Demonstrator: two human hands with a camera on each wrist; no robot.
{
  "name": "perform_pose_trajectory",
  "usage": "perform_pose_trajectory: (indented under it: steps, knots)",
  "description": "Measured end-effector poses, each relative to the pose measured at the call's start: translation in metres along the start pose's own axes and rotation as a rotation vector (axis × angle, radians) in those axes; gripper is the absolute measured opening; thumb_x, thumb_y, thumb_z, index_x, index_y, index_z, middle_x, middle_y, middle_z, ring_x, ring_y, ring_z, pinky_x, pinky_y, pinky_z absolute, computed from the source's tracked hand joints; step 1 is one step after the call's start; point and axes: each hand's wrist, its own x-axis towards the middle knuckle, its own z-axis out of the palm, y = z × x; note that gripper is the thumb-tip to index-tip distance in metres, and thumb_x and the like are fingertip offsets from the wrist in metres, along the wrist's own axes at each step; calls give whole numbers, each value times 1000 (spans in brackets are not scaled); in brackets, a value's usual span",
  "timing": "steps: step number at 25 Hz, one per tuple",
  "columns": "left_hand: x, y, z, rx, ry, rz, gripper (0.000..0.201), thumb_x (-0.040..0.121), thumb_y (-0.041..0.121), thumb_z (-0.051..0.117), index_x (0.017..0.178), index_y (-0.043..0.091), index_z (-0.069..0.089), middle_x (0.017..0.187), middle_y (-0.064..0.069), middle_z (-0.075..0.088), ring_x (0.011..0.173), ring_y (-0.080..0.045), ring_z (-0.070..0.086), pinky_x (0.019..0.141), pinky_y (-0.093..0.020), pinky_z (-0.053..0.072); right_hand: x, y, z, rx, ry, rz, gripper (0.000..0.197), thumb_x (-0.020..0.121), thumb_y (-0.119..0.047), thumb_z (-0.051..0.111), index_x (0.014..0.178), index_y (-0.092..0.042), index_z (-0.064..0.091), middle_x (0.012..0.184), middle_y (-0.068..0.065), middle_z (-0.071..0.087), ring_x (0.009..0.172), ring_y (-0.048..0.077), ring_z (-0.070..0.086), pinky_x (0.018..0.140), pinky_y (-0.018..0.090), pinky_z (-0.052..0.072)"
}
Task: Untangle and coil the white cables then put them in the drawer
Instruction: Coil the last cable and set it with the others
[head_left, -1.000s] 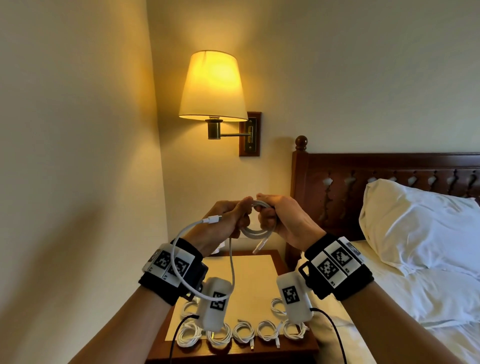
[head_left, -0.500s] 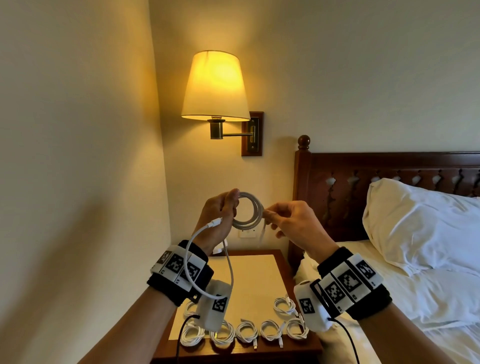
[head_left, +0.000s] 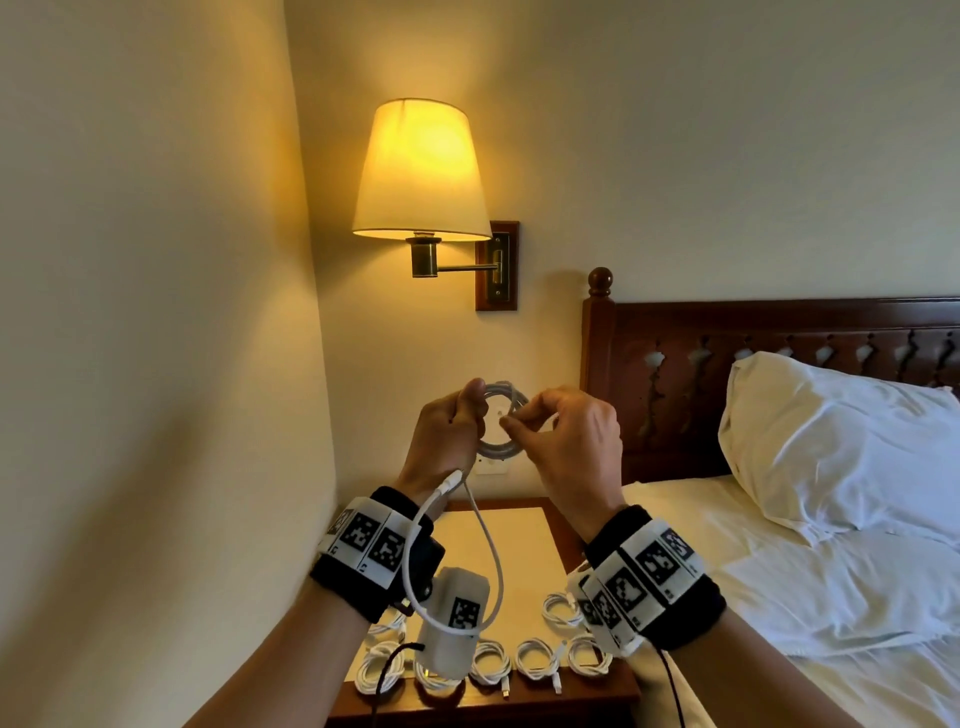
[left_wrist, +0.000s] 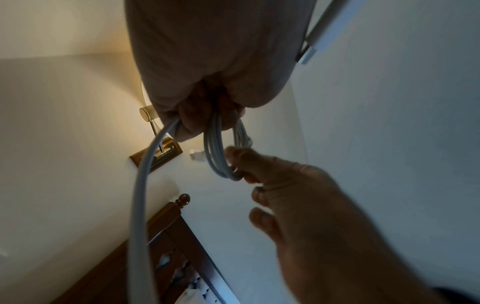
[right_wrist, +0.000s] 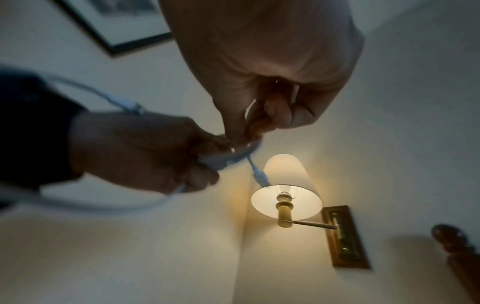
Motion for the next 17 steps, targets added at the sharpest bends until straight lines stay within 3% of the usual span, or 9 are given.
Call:
perform_pose_trajectory:
  steps: [2, 4, 6, 7, 9, 10, 12, 14, 17]
  knots:
    - [-6, 5, 2, -70, -16, -53, 42, 101, 38, 40, 69, 14, 53, 55, 3, 38, 49, -11, 30, 50, -28, 26, 2, 8, 2, -88, 111, -67, 27, 76, -24, 81, 71, -19, 55, 72, -9, 53, 59, 6, 45, 49, 20, 36]
    - [-8, 9, 2, -113, -19, -87, 42, 101, 39, 40, 69, 15, 53, 55, 4, 38, 49, -10, 31, 50, -27, 27, 6, 16, 8, 2, 137, -133, 30, 75, -17, 79, 80, -16, 49, 81, -6, 49, 66, 9, 44, 56, 18, 39]
    - [-9, 10, 3, -143, -34, -120, 42, 101, 39, 40, 68, 16, 52, 53, 7, 38, 48, -9, 32, 50, -25, 29, 12, 17, 9, 166, -2, -101, 28, 82, -8, 70, 97, -16, 47, 94, -4, 56, 84, 10, 55, 73, 11, 45]
    - [-10, 10, 4, -151, -41, -129, 42, 101, 40, 40, 67, 17, 51, 52, 7, 39, 48, -9, 32, 49, -25, 30, 13, 16, 8, 235, -111, -53, 27, 87, -8, 64, 104, -18, 45, 93, -4, 60, 85, 11, 60, 75, 12, 48]
    - [-10, 13, 3, -155, -48, -132, 43, 101, 40, 40, 65, 18, 50, 51, 7, 38, 48, -10, 32, 48, -24, 30, 14, 14, 5, 294, -264, -40, 20, 96, -11, 52, 111, -18, 42, 78, 2, 63, 70, 15, 62, 64, 27, 55]
    - [-9, 15, 2, -150, -43, -133, 43, 100, 40, 41, 65, 18, 50, 53, 6, 39, 48, -10, 33, 48, -24, 31, 14, 14, 3, 285, -292, -71, 16, 98, -14, 48, 112, -16, 41, 70, 3, 59, 61, 12, 58, 59, 30, 52]
    - [-4, 20, -3, -164, -23, -151, 42, 99, 40, 44, 66, 17, 52, 56, 3, 40, 50, -11, 36, 52, -25, 33, 12, 14, 1, 262, -314, -106, 21, 97, -28, 44, 111, -12, 44, 61, -4, 49, 52, 5, 47, 52, 20, 41]
    - [1, 22, -7, -241, -3, -187, 41, 99, 39, 46, 64, 17, 52, 56, 3, 39, 51, -13, 34, 53, -27, 31, 10, 16, 1, 320, -347, -28, 26, 97, -35, 42, 104, -12, 52, 59, -9, 45, 51, 3, 40, 53, 20, 34]
    - [4, 18, -8, -254, 10, -189, 42, 100, 38, 44, 64, 17, 50, 55, 3, 36, 51, -13, 30, 52, -27, 28, 8, 19, 1, 686, -479, 234, 25, 103, -26, 41, 95, -9, 58, 63, -7, 37, 57, 9, 33, 56, 25, 30]
